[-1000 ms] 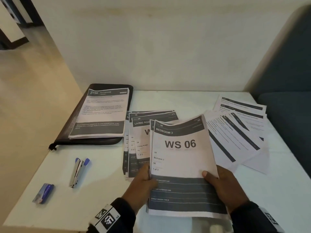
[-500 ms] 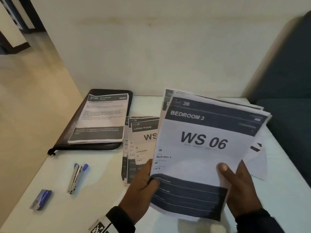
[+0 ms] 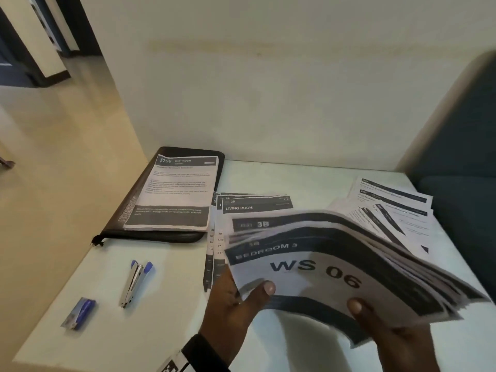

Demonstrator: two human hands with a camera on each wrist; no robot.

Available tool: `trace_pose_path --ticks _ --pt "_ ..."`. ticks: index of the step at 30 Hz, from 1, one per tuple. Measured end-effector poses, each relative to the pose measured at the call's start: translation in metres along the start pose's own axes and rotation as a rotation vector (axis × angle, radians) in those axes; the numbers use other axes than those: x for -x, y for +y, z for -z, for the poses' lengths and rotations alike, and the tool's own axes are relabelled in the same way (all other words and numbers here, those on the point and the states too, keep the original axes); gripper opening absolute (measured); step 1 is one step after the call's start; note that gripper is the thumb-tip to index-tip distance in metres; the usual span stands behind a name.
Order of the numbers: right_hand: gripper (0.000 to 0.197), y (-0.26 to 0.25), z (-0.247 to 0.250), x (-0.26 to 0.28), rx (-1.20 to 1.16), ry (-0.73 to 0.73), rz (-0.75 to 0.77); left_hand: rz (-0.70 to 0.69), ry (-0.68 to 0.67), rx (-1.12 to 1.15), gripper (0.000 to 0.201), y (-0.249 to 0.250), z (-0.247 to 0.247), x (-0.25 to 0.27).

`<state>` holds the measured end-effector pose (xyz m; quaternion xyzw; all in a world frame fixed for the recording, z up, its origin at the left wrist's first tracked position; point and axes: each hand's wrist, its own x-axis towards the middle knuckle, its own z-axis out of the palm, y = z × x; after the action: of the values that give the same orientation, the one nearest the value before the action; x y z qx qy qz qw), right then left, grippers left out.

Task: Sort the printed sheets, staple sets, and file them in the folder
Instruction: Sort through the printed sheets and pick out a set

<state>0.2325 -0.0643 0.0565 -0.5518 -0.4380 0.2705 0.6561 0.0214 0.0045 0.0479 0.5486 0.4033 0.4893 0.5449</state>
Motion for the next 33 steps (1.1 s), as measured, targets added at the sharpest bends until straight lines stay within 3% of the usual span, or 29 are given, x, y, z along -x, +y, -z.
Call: trace_pose_path --ticks 2,4,5,8,11,14,17,20,24,28,33 --pt "0.053 0.002 -0.002 0.001 0.014 0.003 -0.035 -0.024 -0.007 -0.014 0.050 0.005 0.002 0.001" --pt "0.065 -0.001 -0.004 0.000 0.045 0.028 -0.001 -0.042 -0.012 -0.043 0.029 0.016 0.000 0.003" --pt "0.071 -0.005 -0.005 -0.001 0.052 0.048 0.014 -0.051 -0.017 -0.050 0.027 0.018 0.001 0.004" --pt "0.063 -0.006 -0.010 0.004 0.022 0.091 0.002 -0.072 -0.005 -0.066 0.030 0.022 0.001 0.006" --pt "0.058 0.018 -0.013 0.014 0.110 0.056 -0.179 0.045 -0.063 -0.014 0.068 -0.010 0.007 0.003" --pt "0.058 0.041 -0.014 0.014 0.130 0.066 -0.357 0.103 -0.073 -0.075 0.039 -0.030 0.004 0.001" --pt "0.024 0.049 -0.015 0.009 0.221 -0.010 -0.419 0.167 -0.076 -0.061 0.018 -0.036 0.005 -0.005" --pt "0.017 0.048 -0.013 0.005 0.286 -0.066 -0.442 0.239 -0.087 -0.082 0.030 -0.037 0.009 -0.011" --pt "0.011 0.037 -0.008 -0.008 0.298 0.036 -0.402 0.187 -0.026 -0.274 0.043 -0.041 0.028 -0.021" --pt "0.020 0.046 0.003 -0.016 0.309 0.208 -0.438 0.206 0.104 -0.805 0.018 -0.061 0.050 -0.036" --pt "0.021 0.048 0.007 -0.020 0.219 0.347 -0.488 0.392 0.104 -1.292 0.072 -0.081 0.039 -0.053"
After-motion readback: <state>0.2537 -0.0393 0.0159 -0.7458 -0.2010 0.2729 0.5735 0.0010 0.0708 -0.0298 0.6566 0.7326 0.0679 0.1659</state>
